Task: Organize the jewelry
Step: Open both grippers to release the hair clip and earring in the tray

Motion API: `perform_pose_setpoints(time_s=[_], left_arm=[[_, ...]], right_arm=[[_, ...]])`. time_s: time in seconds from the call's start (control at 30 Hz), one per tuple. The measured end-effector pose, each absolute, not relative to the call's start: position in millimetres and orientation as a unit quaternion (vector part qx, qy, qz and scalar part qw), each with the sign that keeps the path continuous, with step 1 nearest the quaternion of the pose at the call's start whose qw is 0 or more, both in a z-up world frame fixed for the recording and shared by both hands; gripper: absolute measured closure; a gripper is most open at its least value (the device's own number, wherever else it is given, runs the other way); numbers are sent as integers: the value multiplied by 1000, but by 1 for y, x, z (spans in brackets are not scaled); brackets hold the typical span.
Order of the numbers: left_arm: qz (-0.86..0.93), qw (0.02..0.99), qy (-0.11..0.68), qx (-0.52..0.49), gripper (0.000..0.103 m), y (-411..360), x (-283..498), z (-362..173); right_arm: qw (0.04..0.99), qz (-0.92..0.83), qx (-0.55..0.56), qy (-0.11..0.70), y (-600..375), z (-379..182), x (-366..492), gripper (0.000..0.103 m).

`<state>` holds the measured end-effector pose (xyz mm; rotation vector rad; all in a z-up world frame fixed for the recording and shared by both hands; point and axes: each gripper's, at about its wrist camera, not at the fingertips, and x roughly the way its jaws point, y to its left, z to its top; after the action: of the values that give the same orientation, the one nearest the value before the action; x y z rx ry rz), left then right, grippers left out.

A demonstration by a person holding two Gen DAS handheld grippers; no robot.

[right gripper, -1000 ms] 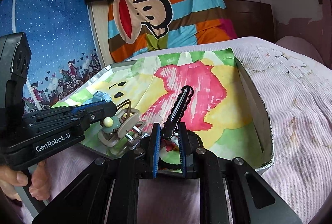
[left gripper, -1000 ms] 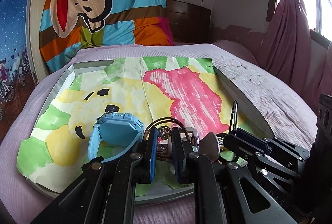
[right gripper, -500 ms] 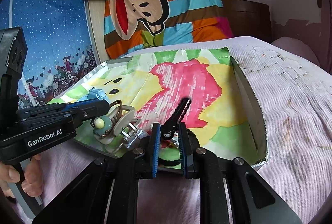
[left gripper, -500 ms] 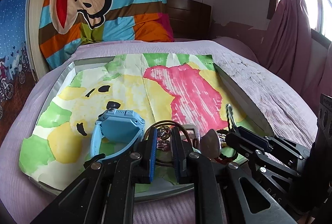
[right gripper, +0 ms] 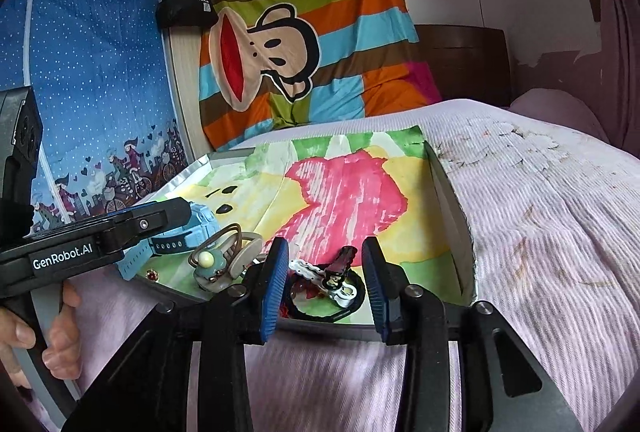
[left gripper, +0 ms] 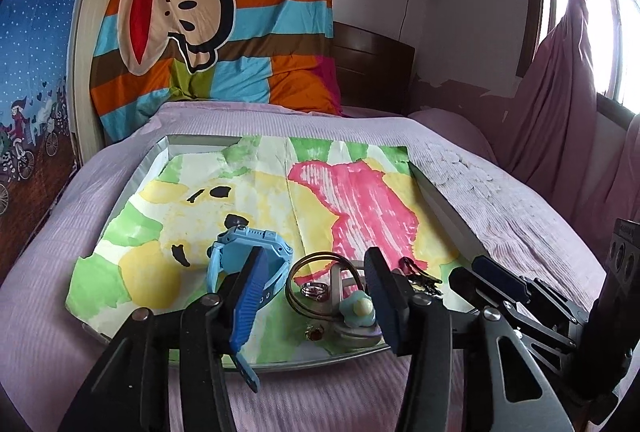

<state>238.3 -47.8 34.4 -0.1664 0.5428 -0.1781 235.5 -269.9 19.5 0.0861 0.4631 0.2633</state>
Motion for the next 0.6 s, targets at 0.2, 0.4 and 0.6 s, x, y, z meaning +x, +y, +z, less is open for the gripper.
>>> perform_pose_setpoints(time_s=[0.2, 0.4, 0.6], left_arm=[[-70, 965, 241, -82, 36, -40, 218, 43], [-55, 970, 220, -88, 17, -29, 196, 48], [-42, 972, 203, -110, 3, -15, 175, 48]], right_arm=[[971, 125, 56, 195, -277, 32, 215, 54], [976, 126, 55, 167, -274, 45, 194, 36], [980, 128, 52, 145, -268, 58, 174, 18]])
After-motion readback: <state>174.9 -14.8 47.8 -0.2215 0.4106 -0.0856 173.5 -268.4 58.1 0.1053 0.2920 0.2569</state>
